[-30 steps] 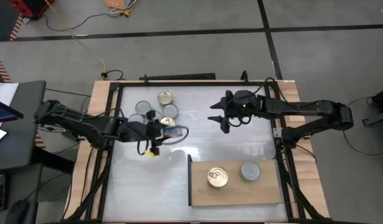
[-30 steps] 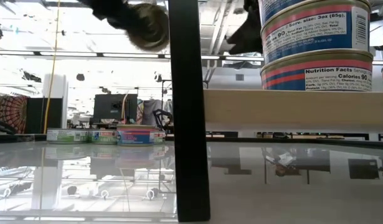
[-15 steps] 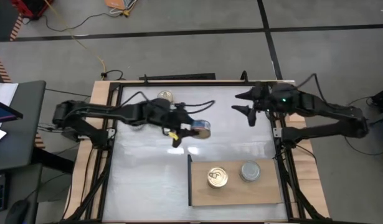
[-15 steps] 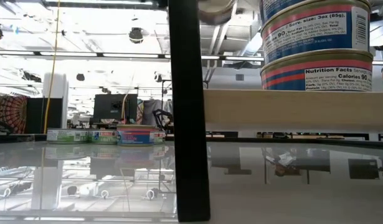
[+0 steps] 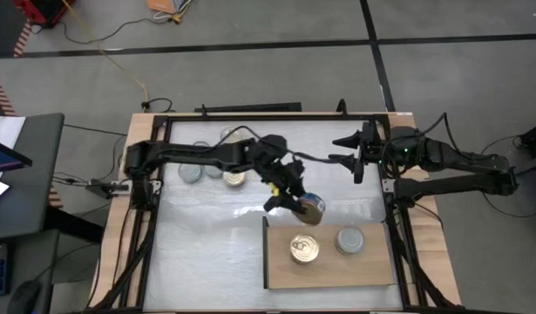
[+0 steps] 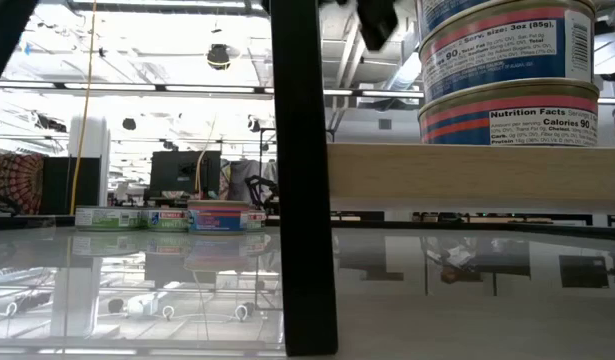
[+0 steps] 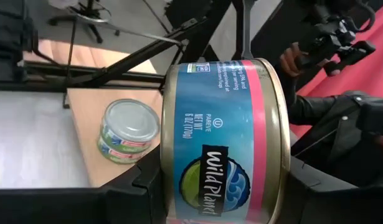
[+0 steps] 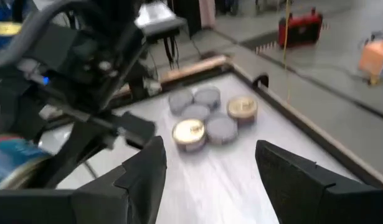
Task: Stack canned seafood by type on shelf
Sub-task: Stack the blue pink tuna can on top of the blue pink tuna can on the shelf
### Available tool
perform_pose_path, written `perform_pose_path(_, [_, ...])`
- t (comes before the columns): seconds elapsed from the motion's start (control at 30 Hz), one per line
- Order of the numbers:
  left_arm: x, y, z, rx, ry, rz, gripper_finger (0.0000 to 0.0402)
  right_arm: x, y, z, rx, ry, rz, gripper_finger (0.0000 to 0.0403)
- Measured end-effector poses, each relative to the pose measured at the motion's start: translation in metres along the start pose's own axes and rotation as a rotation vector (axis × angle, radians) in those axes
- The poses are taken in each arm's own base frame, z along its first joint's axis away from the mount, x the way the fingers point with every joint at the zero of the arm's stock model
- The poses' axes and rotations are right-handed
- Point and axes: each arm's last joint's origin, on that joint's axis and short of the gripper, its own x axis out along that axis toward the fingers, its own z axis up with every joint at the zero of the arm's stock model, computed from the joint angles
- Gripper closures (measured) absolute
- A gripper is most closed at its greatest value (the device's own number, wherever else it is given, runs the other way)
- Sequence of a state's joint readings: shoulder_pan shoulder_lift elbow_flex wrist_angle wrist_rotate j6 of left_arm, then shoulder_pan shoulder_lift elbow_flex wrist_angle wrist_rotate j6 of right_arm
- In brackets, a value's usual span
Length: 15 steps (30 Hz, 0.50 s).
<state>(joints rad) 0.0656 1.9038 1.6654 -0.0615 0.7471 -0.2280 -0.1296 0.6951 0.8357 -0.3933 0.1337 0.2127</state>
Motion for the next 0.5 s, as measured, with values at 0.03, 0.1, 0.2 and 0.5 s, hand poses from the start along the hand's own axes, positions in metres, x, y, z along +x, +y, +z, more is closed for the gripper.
perform_pose_path(0.03, [0.003, 0.004, 0.001, -0.004, 0.004, -0.008, 0.0224, -0.002, -0.001, -0.002, 0.001, 0.02, -0.003, 0.0131])
perform_pose_path(0.1, [0.007, 0.008, 0.002, 0.002, 0.006, -0.006, 0.0224, -0.009, -0.002, -0.007, 0.017, 0.064, -0.005, 0.0131])
perform_pose_path(0.2, [0.004, 0.006, 0.002, 0.037, 0.026, 0.04, 0.0224, -0.016, -0.002, -0.017, 0.05, 0.15, -0.011, 0.0131])
perform_pose_path(0.5, [-0.011, -0.011, 0.003, -0.058, 0.137, -0.062, 0.0223, -0.019, 0.006, -0.026, 0.059, 0.228, 0.004, 0.0131])
